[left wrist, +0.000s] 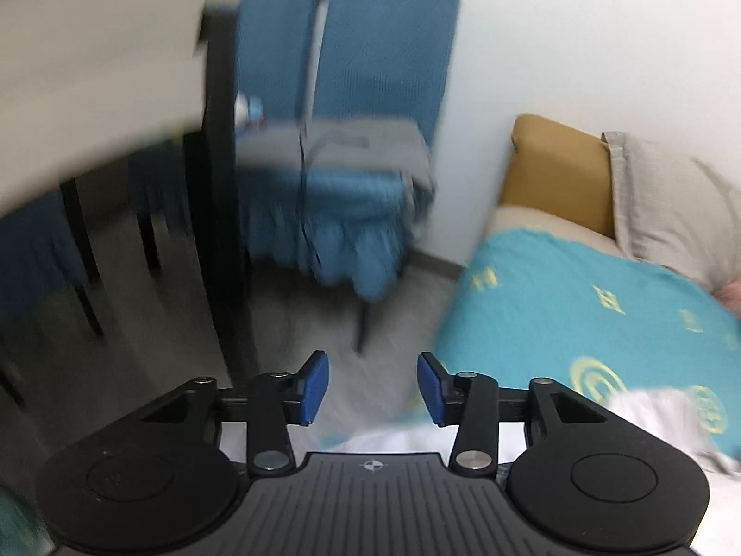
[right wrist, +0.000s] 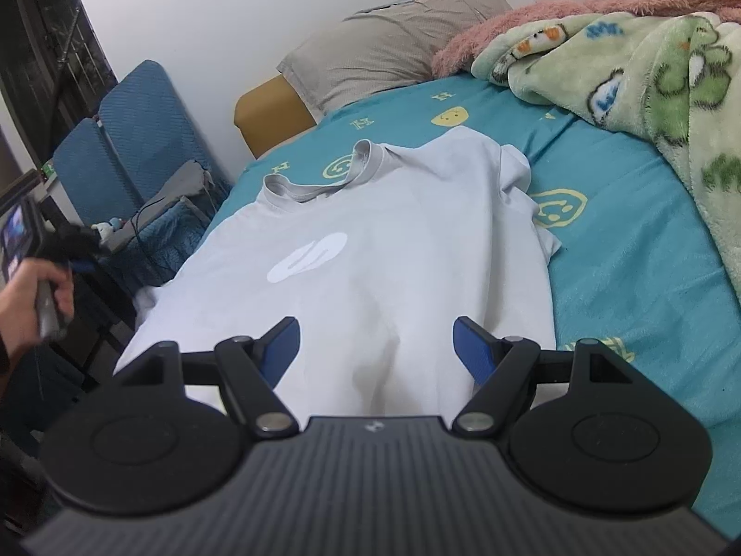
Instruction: Fold clothes
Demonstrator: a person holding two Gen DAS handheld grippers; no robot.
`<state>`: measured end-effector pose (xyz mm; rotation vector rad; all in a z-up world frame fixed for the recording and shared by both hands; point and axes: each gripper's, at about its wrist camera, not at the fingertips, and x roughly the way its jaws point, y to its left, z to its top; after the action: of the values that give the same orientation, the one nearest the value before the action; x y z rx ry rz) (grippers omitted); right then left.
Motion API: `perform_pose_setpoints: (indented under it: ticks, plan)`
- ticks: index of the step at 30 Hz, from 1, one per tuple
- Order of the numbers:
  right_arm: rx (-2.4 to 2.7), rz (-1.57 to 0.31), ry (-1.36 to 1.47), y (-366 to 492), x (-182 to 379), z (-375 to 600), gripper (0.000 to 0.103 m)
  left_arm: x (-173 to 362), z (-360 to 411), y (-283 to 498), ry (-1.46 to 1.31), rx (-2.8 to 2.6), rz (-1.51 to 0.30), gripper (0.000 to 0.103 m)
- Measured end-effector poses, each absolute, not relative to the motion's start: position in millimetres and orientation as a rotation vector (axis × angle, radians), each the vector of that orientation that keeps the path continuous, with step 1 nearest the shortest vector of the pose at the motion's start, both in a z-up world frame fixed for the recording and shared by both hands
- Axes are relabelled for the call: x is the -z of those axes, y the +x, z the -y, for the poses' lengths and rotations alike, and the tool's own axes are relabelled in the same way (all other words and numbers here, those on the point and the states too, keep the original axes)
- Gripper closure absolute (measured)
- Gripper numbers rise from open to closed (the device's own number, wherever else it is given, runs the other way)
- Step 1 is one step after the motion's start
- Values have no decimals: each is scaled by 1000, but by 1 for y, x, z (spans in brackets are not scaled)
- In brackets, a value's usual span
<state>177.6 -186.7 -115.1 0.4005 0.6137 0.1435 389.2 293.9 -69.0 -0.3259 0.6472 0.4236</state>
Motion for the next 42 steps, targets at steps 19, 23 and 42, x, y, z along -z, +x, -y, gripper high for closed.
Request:
perform_pose_setpoints:
  ticks: [19, 23, 42]
  plan:
    - [-156, -637, 434, 175, 116, 185, 28, 163, -304, 324, -859, -238, -686, 99]
    - [-146, -630, 419, 175, 117, 184, 28, 130, -287, 332, -549, -404, -600, 101]
    - [-111, -552, 397, 163, 95, 199, 28, 42, -161, 205, -136, -233, -685, 45]
